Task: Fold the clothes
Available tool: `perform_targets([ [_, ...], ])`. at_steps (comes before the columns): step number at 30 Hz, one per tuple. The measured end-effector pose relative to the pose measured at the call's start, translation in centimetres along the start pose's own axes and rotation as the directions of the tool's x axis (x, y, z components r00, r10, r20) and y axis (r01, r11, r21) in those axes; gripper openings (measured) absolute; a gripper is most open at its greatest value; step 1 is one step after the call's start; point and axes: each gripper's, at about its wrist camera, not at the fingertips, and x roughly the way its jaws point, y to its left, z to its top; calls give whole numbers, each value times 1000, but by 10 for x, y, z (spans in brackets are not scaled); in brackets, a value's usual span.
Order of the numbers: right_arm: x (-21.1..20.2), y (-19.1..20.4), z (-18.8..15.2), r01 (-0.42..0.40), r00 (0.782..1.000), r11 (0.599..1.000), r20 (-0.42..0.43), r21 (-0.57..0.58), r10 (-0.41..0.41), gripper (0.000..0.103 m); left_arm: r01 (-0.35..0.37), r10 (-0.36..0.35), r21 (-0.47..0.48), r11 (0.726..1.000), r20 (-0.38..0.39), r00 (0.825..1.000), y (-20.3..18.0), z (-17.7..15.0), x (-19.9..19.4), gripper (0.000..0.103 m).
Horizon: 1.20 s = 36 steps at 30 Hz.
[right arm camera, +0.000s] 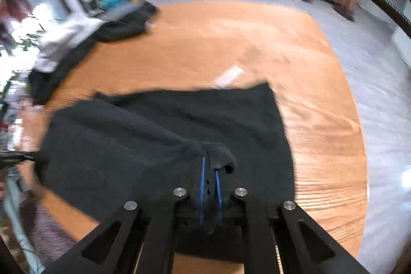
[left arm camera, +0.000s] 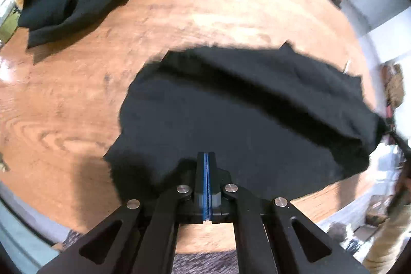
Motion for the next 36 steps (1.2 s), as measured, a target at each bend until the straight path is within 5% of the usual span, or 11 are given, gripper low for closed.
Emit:
perform_targets([
  [2,21,-17,-5,58,996,998,-69,37,-56,41,-2,2,6,1000,15,1000,-12,16,-4,3],
  [6,3,-33,-21,-28,999,994,-13,103,30,48,10,-11,30,999,22,1000,-46,55,-3,3],
  [9,-10,-34,-35,-115,993,988,8,102,115,58,35,-35,47,998,5,999,-62,49,8,3],
  [11,7,-17,-41,-173,982,981,-62,84,179,65,51,-51,44,998,-8,999,-78,53,16,3],
  [15,33,-12,-52,-177,979,980,-88,92,185,67,27,-25,55,998,-33,999,-96,58,39,3],
  [16,30,-13,-51,-178,981,980,-62,88,184,61,17,-15,55,998,-32,999,-93,61,44,3],
  [19,22,-19,-48,-191,977,980,-84,57,195,20,33,-32,29,999,-35,999,-85,60,51,3],
  [24,-1,-45,-51,-148,986,987,-70,70,153,11,72,-72,-5,997,-33,997,-70,55,56,3],
  [29,-8,-74,-67,73,994,992,-92,104,-63,23,47,-47,-2,999,-20,999,-75,50,49,3],
  [32,-33,-60,-63,-99,994,990,54,103,94,39,49,-49,8,999,11,999,-86,45,36,3],
  [36,-11,-17,-57,-164,986,986,19,-15,164,40,77,-81,59,995,66,995,-102,35,14,3],
])
